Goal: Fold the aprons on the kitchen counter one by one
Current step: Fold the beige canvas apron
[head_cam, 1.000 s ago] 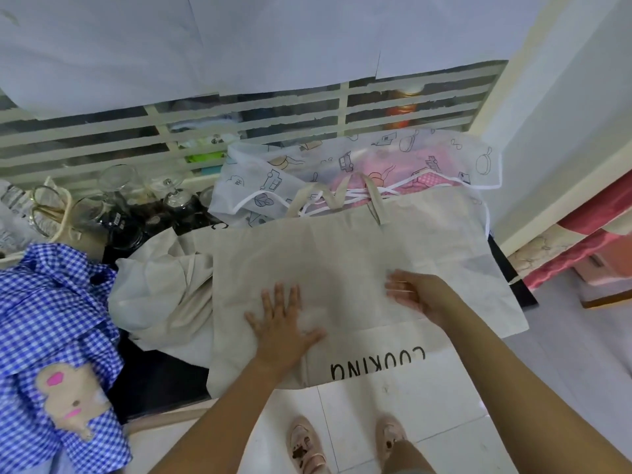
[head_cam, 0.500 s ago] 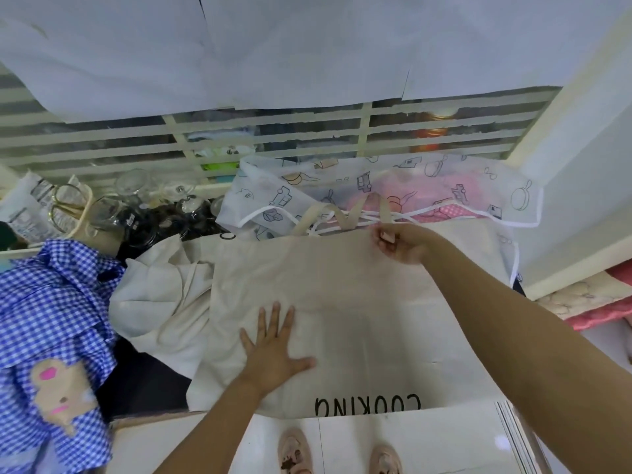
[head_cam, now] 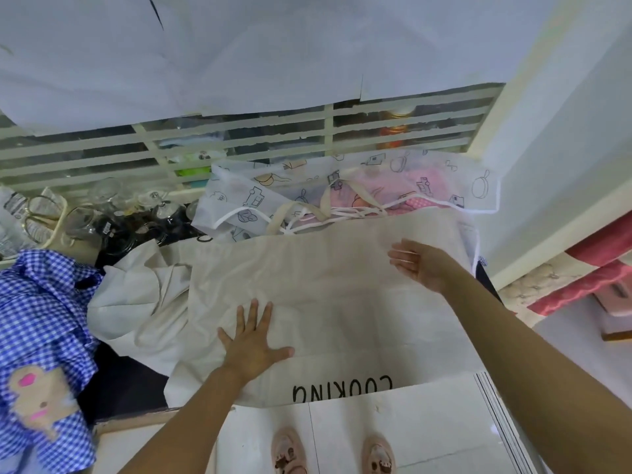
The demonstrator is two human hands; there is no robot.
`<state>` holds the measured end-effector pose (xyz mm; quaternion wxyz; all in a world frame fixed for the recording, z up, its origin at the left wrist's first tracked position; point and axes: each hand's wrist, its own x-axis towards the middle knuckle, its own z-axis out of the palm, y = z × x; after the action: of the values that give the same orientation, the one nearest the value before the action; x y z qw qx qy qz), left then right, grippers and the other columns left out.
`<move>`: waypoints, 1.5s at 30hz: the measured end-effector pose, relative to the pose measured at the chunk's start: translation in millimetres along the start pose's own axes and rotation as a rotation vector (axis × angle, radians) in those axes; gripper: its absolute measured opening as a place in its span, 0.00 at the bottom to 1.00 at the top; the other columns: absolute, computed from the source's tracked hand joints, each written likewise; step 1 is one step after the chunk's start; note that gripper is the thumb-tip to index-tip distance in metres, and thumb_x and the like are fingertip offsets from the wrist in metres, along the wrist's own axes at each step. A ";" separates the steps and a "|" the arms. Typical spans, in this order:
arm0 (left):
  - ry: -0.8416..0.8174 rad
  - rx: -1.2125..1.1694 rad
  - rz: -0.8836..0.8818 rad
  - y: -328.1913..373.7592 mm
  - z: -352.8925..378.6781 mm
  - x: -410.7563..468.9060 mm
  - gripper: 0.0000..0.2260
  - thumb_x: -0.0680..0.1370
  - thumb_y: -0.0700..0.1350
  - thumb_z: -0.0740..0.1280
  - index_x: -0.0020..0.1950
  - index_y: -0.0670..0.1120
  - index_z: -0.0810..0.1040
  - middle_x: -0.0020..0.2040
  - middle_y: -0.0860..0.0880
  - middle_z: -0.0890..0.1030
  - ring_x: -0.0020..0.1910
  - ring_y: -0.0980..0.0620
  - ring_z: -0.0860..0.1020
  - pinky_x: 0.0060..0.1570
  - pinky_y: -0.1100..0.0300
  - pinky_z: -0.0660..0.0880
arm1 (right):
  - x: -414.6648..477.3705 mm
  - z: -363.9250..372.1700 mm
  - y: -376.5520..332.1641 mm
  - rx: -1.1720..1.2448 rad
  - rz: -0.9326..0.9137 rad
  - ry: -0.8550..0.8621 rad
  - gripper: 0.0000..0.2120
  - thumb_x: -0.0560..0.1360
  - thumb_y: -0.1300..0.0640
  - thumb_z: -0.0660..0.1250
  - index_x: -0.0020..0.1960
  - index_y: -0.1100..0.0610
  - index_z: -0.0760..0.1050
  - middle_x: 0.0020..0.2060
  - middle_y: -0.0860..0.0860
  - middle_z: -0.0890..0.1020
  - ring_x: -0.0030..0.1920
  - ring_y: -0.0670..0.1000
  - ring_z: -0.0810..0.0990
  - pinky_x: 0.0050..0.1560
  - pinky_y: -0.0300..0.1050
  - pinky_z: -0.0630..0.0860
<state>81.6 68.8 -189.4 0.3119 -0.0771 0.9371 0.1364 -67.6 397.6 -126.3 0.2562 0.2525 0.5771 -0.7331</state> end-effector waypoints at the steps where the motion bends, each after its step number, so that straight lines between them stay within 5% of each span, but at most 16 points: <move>1: 0.021 0.002 -0.014 3.6 1.7 -0.3 0.48 0.70 0.73 0.58 0.76 0.55 0.31 0.76 0.52 0.29 0.74 0.46 0.29 0.68 0.33 0.36 | -11.8 -10.9 18.2 0.021 -0.004 0.063 0.07 0.79 0.59 0.62 0.47 0.61 0.77 0.45 0.58 0.80 0.44 0.54 0.80 0.51 0.42 0.75; 8: 0.284 0.088 0.050 46.4 31.3 -14.7 0.39 0.73 0.68 0.35 0.76 0.44 0.35 0.77 0.43 0.36 0.76 0.41 0.37 0.69 0.33 0.41 | -98.4 -80.5 131.9 0.101 -0.045 0.484 0.10 0.76 0.56 0.68 0.43 0.63 0.79 0.36 0.57 0.80 0.32 0.51 0.78 0.35 0.38 0.76; 12: 0.244 0.135 0.183 79.4 50.0 -12.5 0.35 0.80 0.64 0.39 0.76 0.41 0.58 0.74 0.38 0.64 0.71 0.37 0.66 0.58 0.30 0.66 | -123.5 -110.2 166.5 0.099 0.032 0.692 0.14 0.75 0.50 0.70 0.45 0.63 0.77 0.38 0.56 0.79 0.38 0.53 0.78 0.47 0.46 0.76; 17: 0.213 0.308 0.351 99.7 79.5 -15.9 0.39 0.76 0.71 0.40 0.79 0.47 0.46 0.76 0.43 0.59 0.74 0.41 0.55 0.64 0.33 0.59 | -127.4 -122.2 172.9 0.293 0.131 0.491 0.10 0.76 0.52 0.68 0.54 0.57 0.77 0.50 0.57 0.80 0.50 0.55 0.80 0.49 0.45 0.77; 19: 0.198 0.326 0.391 99.9 84.6 -20.5 0.41 0.72 0.72 0.40 0.78 0.50 0.37 0.79 0.44 0.44 0.76 0.47 0.41 0.71 0.36 0.45 | -123.7 -118.4 169.3 0.389 0.109 0.423 0.08 0.77 0.54 0.67 0.54 0.55 0.78 0.50 0.56 0.80 0.49 0.54 0.80 0.47 0.43 0.76; 21: 0.170 0.112 0.408 99.2 81.8 -27.4 0.40 0.72 0.69 0.44 0.79 0.51 0.42 0.78 0.49 0.40 0.76 0.53 0.38 0.73 0.48 0.38 | -120.7 -110.5 162.1 0.451 0.108 0.391 0.08 0.75 0.55 0.69 0.54 0.55 0.77 0.48 0.55 0.81 0.49 0.53 0.80 0.45 0.43 0.75; 23: 0.250 -0.350 0.377 103.1 73.0 -41.3 0.22 0.78 0.59 0.59 0.67 0.49 0.73 0.70 0.56 0.69 0.70 0.55 0.66 0.71 0.57 0.61 | -117.3 -100.3 156.4 0.498 0.108 0.362 0.10 0.74 0.57 0.71 0.54 0.56 0.76 0.49 0.54 0.81 0.49 0.52 0.80 0.46 0.43 0.75; 24: 0.299 -0.595 0.309 107.0 63.8 -50.5 0.09 0.79 0.53 0.65 0.52 0.50 0.80 0.55 0.58 0.79 0.56 0.55 0.77 0.58 0.60 0.73 | -115.8 -95.2 154.0 0.511 0.104 0.341 0.10 0.73 0.58 0.71 0.54 0.57 0.76 0.50 0.54 0.81 0.50 0.52 0.80 0.46 0.43 0.75; 25: 0.310 -0.831 0.213 109.3 56.6 -58.1 0.08 0.79 0.48 0.67 0.42 0.48 0.81 0.41 0.56 0.81 0.41 0.54 0.79 0.42 0.62 0.76 | -114.5 -89.8 152.3 0.510 0.095 0.326 0.10 0.74 0.59 0.71 0.54 0.57 0.75 0.50 0.54 0.81 0.50 0.53 0.79 0.46 0.43 0.75; 28: 0.033 -1.202 -0.192 101.1 36.9 -70.8 0.17 0.78 0.51 0.67 0.41 0.37 0.82 0.32 0.44 0.80 0.23 0.54 0.74 0.21 0.66 0.68 | -111.4 -78.2 148.6 0.503 0.056 0.294 0.10 0.75 0.63 0.68 0.56 0.59 0.74 0.50 0.54 0.80 0.50 0.53 0.79 0.47 0.44 0.76; 31: -0.366 -1.290 -0.430 72.6 37.2 -86.5 0.28 0.73 0.63 0.67 0.48 0.36 0.83 0.37 0.45 0.82 0.28 0.54 0.78 0.25 0.65 0.73 | -113.0 -71.0 142.0 0.522 -0.035 0.261 0.10 0.76 0.67 0.64 0.56 0.58 0.74 0.50 0.53 0.80 0.49 0.52 0.79 0.44 0.44 0.80; 33: -0.417 -1.461 -0.527 52.6 47.1 -89.8 0.32 0.71 0.66 0.67 0.52 0.35 0.80 0.46 0.43 0.84 0.42 0.50 0.81 0.39 0.59 0.79 | -116.6 -70.7 137.2 0.509 -0.109 0.235 0.11 0.76 0.69 0.63 0.54 0.56 0.75 0.48 0.51 0.81 0.49 0.52 0.79 0.48 0.45 0.80; 36: -0.166 -1.793 -0.636 33.8 57.5 -97.5 0.25 0.74 0.60 0.69 0.55 0.39 0.75 0.45 0.44 0.80 0.47 0.48 0.79 0.55 0.51 0.73 | -120.6 -76.3 133.4 0.474 -0.178 0.191 0.13 0.75 0.69 0.62 0.54 0.55 0.76 0.51 0.51 0.81 0.51 0.52 0.80 0.50 0.45 0.79; 41: 0.263 -2.218 -0.581 12.6 62.0 -111.6 0.09 0.75 0.51 0.70 0.46 0.47 0.77 0.33 0.50 0.83 0.24 0.53 0.78 0.23 0.62 0.75 | -123.9 -90.2 130.2 0.473 -0.227 0.177 0.15 0.75 0.70 0.61 0.57 0.55 0.75 0.52 0.50 0.81 0.52 0.51 0.80 0.52 0.45 0.79; 45: 0.474 -2.249 -0.494 1.6 53.4 -124.1 0.06 0.79 0.49 0.66 0.52 0.48 0.78 0.50 0.49 0.82 0.52 0.50 0.80 0.54 0.54 0.77 | -128.0 -100.9 135.8 0.441 -0.216 0.191 0.14 0.75 0.69 0.62 0.55 0.54 0.75 0.52 0.50 0.81 0.52 0.50 0.80 0.45 0.40 0.81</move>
<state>209.8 93.9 -155.0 -0.0961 -0.5121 0.2836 0.8050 125.4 479.3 -159.2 0.0596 0.3072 0.4488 -0.8371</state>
